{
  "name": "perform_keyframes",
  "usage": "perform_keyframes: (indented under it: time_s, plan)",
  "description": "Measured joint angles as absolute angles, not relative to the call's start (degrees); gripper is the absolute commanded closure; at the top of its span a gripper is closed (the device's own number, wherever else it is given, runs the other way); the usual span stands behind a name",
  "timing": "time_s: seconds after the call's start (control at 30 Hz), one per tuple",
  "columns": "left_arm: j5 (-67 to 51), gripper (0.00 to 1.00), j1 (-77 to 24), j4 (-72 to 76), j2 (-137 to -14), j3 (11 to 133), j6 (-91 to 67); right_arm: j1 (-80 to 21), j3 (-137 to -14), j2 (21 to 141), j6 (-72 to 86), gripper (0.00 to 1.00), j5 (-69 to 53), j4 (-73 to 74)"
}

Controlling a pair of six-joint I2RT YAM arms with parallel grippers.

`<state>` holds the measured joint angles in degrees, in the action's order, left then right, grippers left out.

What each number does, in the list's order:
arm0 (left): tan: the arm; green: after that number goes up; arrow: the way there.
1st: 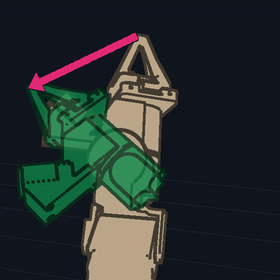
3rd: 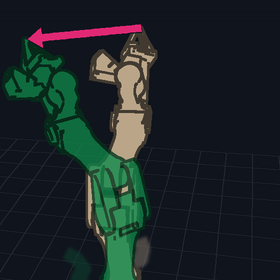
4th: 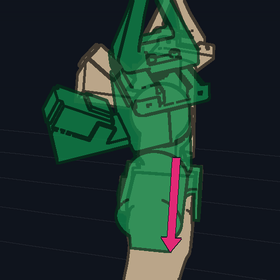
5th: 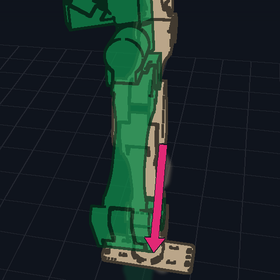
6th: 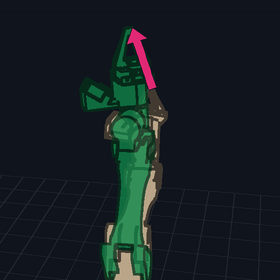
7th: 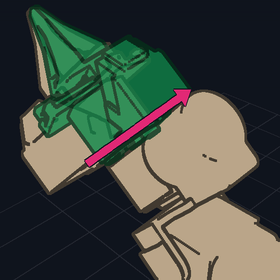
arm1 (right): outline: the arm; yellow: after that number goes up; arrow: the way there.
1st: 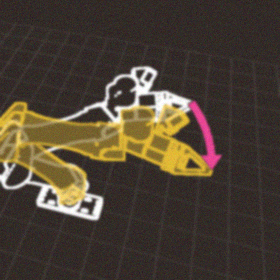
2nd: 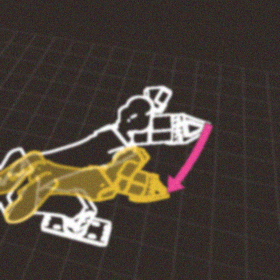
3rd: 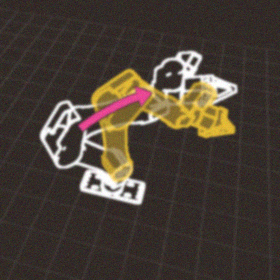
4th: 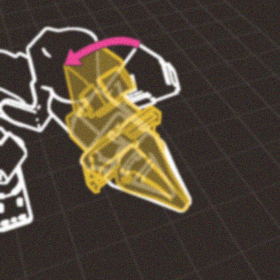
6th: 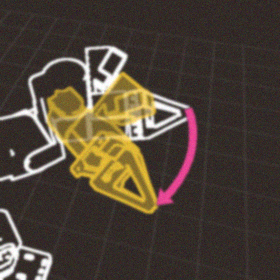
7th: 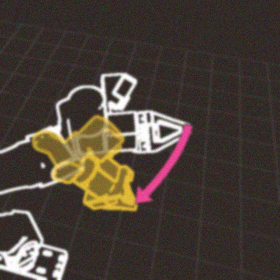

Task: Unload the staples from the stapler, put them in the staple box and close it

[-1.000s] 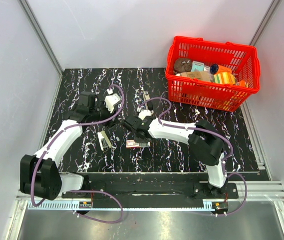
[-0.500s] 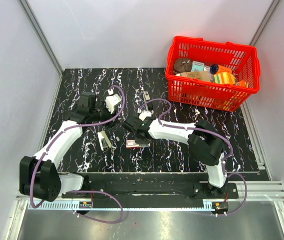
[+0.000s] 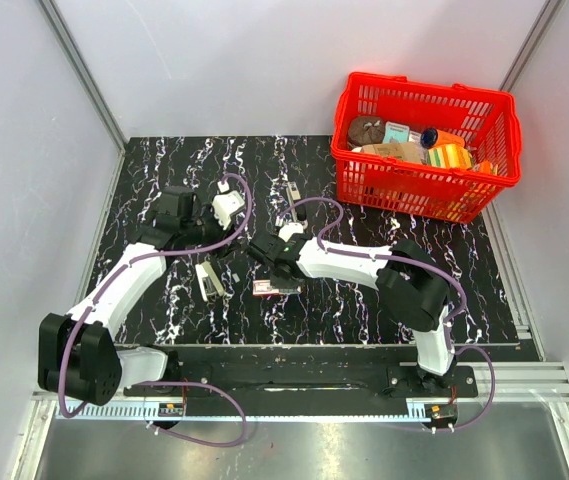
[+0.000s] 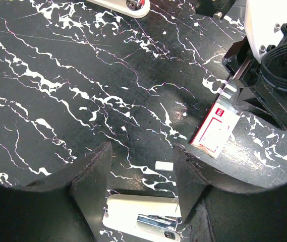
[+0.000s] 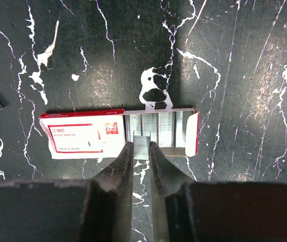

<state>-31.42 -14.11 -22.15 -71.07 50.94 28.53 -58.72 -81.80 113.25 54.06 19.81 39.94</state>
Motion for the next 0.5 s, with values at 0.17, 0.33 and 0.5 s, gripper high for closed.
perform_keyframes:
  time_s: [0.17,0.33,0.5]
  plan:
    - [-31.4,0.44,-14.2,-21.6,-70.9,50.6,28.6,-58.7,-81.8,113.3,54.1,1.0,19.8,39.9]
    - [-31.1,0.43,-14.3,-21.1,-70.9,50.4,28.5,-58.7,-81.8,113.3,54.1,1.0,19.7,39.9]
    - [-30.3,0.39,-14.3,-20.3,-70.9,50.4,27.0,-58.7,-81.8,113.3,54.1,1.0,19.0,39.9]
